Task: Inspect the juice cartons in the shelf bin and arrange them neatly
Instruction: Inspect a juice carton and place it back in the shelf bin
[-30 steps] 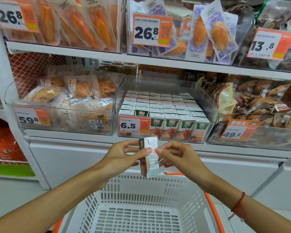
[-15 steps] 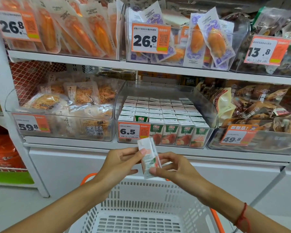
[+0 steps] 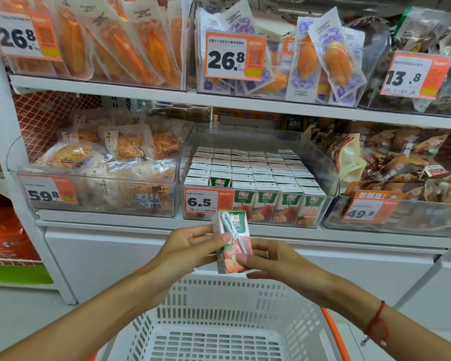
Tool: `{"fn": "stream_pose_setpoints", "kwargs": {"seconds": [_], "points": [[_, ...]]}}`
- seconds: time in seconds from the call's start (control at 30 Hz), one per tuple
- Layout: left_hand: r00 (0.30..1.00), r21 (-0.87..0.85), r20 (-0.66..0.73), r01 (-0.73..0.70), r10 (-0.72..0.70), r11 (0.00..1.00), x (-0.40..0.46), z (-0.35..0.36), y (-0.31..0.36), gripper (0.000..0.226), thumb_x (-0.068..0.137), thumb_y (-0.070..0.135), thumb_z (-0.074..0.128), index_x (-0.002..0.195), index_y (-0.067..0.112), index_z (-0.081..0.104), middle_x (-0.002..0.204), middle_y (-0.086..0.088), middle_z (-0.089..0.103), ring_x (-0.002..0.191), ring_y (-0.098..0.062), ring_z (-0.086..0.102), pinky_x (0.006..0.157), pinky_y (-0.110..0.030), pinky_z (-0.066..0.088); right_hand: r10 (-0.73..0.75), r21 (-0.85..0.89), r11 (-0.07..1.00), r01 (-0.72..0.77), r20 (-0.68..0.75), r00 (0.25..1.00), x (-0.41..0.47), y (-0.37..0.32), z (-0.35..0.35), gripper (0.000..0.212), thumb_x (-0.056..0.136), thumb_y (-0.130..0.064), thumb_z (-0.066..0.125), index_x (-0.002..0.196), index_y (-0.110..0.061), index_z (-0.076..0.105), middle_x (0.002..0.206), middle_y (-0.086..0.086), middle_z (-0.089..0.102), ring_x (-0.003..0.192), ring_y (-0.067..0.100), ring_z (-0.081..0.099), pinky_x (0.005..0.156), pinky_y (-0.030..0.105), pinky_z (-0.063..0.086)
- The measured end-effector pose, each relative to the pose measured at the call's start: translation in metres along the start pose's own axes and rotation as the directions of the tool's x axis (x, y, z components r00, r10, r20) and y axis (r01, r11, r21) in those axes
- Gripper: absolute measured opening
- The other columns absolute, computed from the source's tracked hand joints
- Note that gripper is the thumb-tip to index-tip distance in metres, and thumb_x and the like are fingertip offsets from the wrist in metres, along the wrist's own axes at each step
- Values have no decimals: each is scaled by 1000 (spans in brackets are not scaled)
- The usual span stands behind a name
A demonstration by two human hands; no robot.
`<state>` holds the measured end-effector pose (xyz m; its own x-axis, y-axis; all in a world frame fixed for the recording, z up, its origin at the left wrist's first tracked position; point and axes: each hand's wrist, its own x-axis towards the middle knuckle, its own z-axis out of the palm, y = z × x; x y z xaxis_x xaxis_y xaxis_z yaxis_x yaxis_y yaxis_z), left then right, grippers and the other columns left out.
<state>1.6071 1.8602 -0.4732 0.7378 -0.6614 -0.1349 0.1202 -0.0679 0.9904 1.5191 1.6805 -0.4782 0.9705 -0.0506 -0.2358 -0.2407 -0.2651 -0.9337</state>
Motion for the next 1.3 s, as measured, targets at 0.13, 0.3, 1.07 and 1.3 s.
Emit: {"fn": "stream_pose_setpoints", "kwargs": {"seconds": [0.13,0.3,1.07,1.3], "points": [[994,58,-107,-16,22,998,0,5,-6,27,90,24,66,117,26,66,106,4,75,96,-5,71,78,-17,57,-38,-21,999,34,-197,980,2,0,1,38,72,-42,81,104,-23,72,92,2,76,83,14,70,77,25,56],[978,117,-205,-5,29,993,2,14,-10,19,90,26,68,108,29,72,99,9,76,92,-3,71,76,-20,55,-219,-362,930,59,-418,882,2,2,11,42,59,-49,87,88,-27,67,68,-9,65,55,3,54,56,25,48],[705,525,-120,-553,699,647,-5,8,-6,57,69,17,85,117,35,59,119,23,64,115,-2,59,97,-15,45,-855,-605,479,636,-158,494,-15,-5,3,30,90,-24,68,120,-20,66,124,-9,64,117,8,60,82,29,55],[856,404,-49,-454,514,794,-5,5,0,59,70,30,81,124,32,57,118,20,66,114,1,59,99,-15,45,-844,-646,464,606,-114,524,-17,-5,-4,40,94,-29,63,133,-30,54,129,-15,60,110,3,62,79,26,57]]}}
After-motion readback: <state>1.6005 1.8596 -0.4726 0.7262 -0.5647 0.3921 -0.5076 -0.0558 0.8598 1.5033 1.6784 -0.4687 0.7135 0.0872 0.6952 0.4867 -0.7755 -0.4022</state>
